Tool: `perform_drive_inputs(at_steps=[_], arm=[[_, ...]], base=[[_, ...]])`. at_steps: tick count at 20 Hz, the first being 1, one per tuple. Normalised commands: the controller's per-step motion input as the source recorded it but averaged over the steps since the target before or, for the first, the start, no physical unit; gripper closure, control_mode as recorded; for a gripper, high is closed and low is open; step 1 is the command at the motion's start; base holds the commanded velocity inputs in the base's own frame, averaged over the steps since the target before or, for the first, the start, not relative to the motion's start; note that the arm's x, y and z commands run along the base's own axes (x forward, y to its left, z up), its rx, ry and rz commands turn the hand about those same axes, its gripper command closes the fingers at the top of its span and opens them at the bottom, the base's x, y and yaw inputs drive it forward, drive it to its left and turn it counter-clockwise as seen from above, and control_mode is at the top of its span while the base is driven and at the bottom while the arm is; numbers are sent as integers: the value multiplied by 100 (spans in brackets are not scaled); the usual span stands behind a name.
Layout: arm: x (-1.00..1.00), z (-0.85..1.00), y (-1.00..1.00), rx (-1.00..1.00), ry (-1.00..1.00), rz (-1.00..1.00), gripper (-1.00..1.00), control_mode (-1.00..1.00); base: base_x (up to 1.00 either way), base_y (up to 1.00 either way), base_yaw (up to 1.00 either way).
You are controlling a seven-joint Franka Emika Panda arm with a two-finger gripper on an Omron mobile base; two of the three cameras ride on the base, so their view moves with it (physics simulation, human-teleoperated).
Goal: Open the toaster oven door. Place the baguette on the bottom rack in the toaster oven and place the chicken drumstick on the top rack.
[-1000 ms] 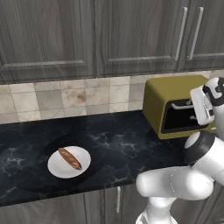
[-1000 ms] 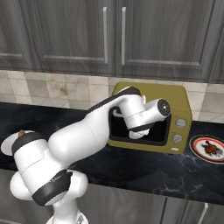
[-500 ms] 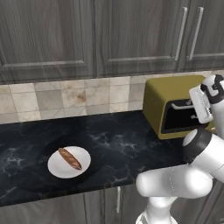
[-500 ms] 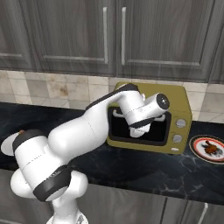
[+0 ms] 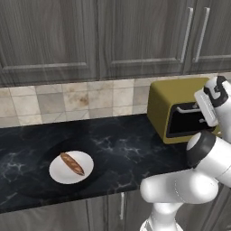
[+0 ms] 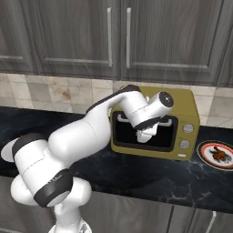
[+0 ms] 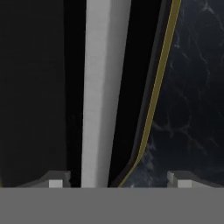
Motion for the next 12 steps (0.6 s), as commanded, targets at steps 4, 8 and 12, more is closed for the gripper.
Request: perform_drive_inputs(at_steps=[4, 8, 12], arm=[[-19, -89, 7, 0, 2, 0, -100, -100], [-32, -91, 8, -1, 0, 0, -100, -100], [-16, -94, 9, 0, 0, -2, -100, -100]], base=[[0, 0, 0], [0, 0, 0], [0, 0, 0]])
